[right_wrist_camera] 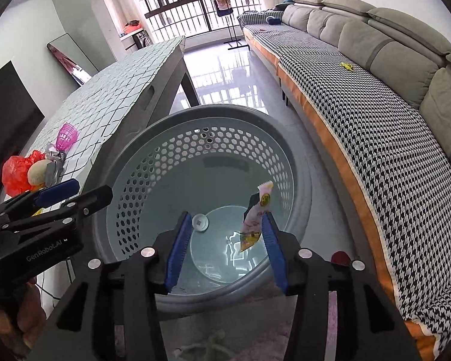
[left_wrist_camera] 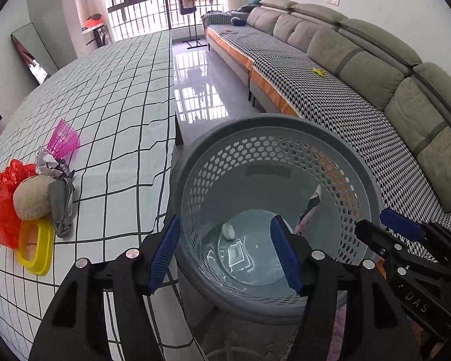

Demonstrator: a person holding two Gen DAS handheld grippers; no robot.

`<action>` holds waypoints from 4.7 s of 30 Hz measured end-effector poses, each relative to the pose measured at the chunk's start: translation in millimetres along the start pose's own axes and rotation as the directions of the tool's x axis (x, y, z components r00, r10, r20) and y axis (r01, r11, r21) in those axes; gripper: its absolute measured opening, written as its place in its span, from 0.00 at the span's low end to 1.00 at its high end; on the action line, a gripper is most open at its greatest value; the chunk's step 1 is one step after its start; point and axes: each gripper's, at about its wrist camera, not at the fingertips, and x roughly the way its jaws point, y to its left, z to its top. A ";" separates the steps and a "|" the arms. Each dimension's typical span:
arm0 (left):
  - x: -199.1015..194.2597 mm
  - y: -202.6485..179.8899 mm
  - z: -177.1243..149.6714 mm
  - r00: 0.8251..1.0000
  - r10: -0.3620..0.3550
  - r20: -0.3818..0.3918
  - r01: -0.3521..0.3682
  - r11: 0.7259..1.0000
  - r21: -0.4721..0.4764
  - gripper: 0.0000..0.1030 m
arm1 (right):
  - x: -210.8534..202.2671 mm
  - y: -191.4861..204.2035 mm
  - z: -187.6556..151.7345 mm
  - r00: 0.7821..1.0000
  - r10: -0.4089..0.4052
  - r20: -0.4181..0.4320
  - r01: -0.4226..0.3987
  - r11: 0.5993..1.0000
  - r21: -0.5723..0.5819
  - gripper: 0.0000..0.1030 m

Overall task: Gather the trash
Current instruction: 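Carry wrapper and lid over the grey basket and open both grippers, then move both open grippers from the basket back toward the table items, then close the right gripper on the grey crumpled cloth, then grasp the yellow plastic frame with the left gripper while the right gripper holds the grey cloth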

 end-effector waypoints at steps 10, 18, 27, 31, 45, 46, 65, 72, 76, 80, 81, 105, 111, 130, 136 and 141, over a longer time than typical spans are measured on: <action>-9.5 5.7 -1.1 1.000 0.017 0.021 -0.017 1.000 -0.010 0.61 | -5.9 4.9 -1.2 1.000 -0.005 0.019 0.005 1.000 0.001 0.45; -24.0 13.1 -6.0 0.999 0.027 0.046 -0.026 0.999 -0.021 0.65 | -14.0 13.8 -4.9 0.999 -0.003 0.033 0.003 1.000 -0.007 0.45; -40.3 30.0 -13.4 0.997 0.035 0.068 -0.031 0.998 -0.057 0.65 | -20.8 30.9 -8.4 0.999 0.013 0.047 -0.011 0.999 -0.030 0.45; -51.7 38.3 -16.9 0.995 0.041 0.087 -0.035 0.997 -0.072 0.67 | -24.5 41.6 -9.0 0.998 0.021 0.055 -0.019 0.999 -0.049 0.46; -80.1 102.5 -44.1 0.983 0.144 0.116 -0.124 0.979 -0.163 0.71 | -27.7 100.5 -14.7 0.994 0.085 0.071 -0.075 0.989 -0.131 0.50; -81.0 109.7 -47.6 0.982 0.154 0.112 -0.133 0.976 -0.172 0.71 | -26.9 106.5 -14.9 0.993 0.093 0.070 -0.082 0.987 -0.140 0.50; -92.7 221.5 -92.2 0.957 0.283 0.061 -0.247 0.908 -0.337 0.73 | 12.3 225.9 -16.9 0.979 0.201 -0.014 -0.196 0.929 -0.314 0.52; -92.2 248.9 -97.3 0.954 0.296 0.053 -0.256 0.894 -0.368 0.73 | 24.2 260.5 -13.8 0.979 0.201 -0.032 -0.199 0.913 -0.355 0.52; -89.9 261.7 -100.4 0.955 0.294 0.043 -0.257 0.891 -0.374 0.73 | 33.5 270.8 -7.4 0.983 0.180 -0.030 -0.179 0.920 -0.349 0.52; -89.5 271.3 -102.4 0.956 0.289 0.043 -0.252 0.891 -0.378 0.73 | 41.7 276.8 -0.2 0.989 0.147 -0.030 -0.148 0.929 -0.339 0.52; -88.9 273.4 -101.8 0.957 0.288 0.043 -0.251 0.890 -0.380 0.73 | 43.5 278.6 1.7 0.990 0.141 -0.029 -0.143 0.931 -0.337 0.52; -84.5 279.4 -97.3 0.968 0.245 0.045 -0.209 0.896 -0.392 0.73 | 99.0 298.0 32.0 0.998 0.032 -0.054 -0.049 0.936 -0.348 0.35; -77.9 269.7 -94.1 0.974 0.224 0.036 -0.193 0.902 -0.387 0.73 | 96.3 297.0 30.8 0.996 0.063 -0.058 -0.079 0.932 -0.355 0.18; -34.9 215.4 -70.6 0.990 0.141 -0.022 -0.140 0.935 -0.326 0.78 | 50.4 217.8 14.9 0.993 0.115 -0.015 -0.115 0.965 -0.234 0.17; -20.9 208.4 -60.9 0.988 0.146 -0.039 -0.151 0.936 -0.318 0.78 | 42.2 197.8 12.3 0.991 0.131 -0.005 -0.129 0.970 -0.204 0.17; -12.9 206.0 -50.3 0.987 0.155 -0.042 -0.161 0.932 -0.325 0.78 | 38.4 193.4 10.7 0.989 0.147 -0.006 -0.146 0.969 -0.198 0.17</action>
